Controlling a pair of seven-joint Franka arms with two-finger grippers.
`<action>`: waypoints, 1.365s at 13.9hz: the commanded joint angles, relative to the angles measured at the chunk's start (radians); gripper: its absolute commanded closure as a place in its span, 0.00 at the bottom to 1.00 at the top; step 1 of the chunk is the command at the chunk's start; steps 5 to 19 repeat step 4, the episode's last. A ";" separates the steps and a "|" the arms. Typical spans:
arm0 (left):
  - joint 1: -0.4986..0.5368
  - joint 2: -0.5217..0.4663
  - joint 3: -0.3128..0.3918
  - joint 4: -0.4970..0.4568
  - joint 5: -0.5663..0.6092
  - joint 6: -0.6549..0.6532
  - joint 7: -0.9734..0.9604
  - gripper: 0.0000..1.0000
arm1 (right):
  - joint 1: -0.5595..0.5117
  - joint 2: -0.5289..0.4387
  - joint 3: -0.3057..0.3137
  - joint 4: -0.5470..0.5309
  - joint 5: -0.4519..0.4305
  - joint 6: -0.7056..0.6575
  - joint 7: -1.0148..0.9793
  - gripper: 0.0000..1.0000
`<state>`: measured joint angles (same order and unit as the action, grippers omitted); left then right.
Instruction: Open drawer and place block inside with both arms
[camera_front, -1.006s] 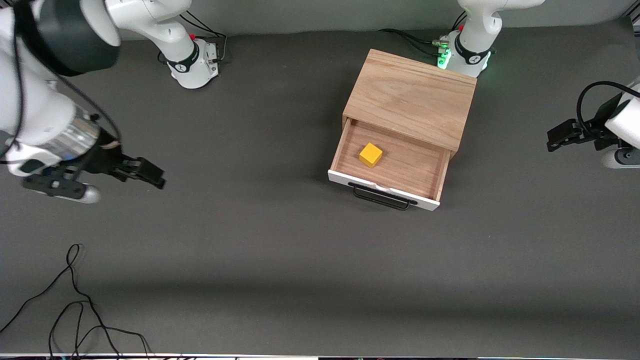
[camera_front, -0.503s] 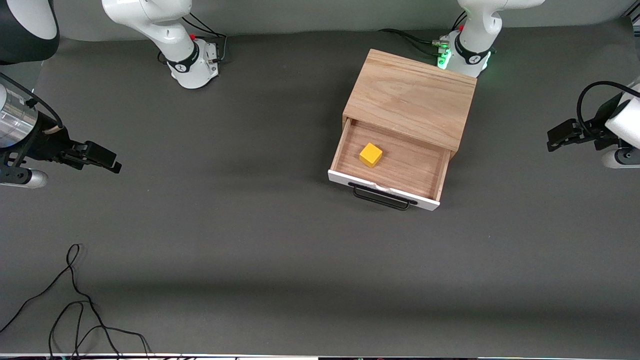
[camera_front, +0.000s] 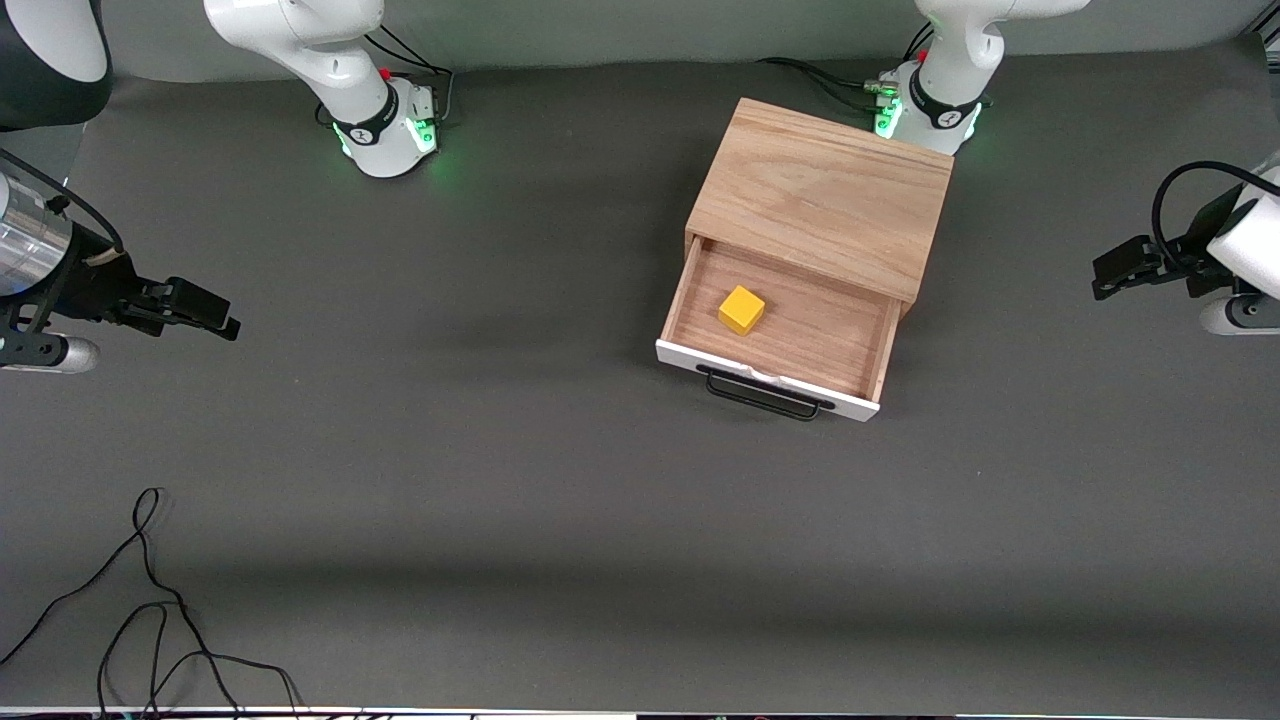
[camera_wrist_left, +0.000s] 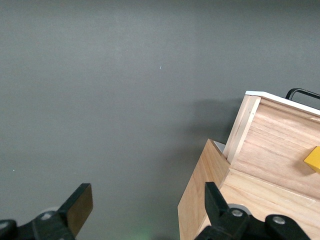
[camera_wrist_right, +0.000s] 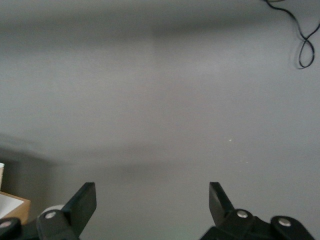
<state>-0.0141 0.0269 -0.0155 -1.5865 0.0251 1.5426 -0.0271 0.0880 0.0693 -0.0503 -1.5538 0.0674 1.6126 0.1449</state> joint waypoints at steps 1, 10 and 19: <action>-0.009 -0.009 0.005 0.010 -0.005 -0.019 0.016 0.00 | -0.017 0.010 0.013 0.029 -0.023 -0.049 -0.054 0.00; -0.009 -0.007 0.005 0.010 -0.005 -0.021 0.016 0.00 | -0.016 0.012 0.013 0.026 -0.024 -0.051 -0.054 0.00; -0.009 -0.007 0.005 0.010 -0.005 -0.021 0.016 0.00 | -0.016 0.012 0.013 0.026 -0.024 -0.051 -0.054 0.00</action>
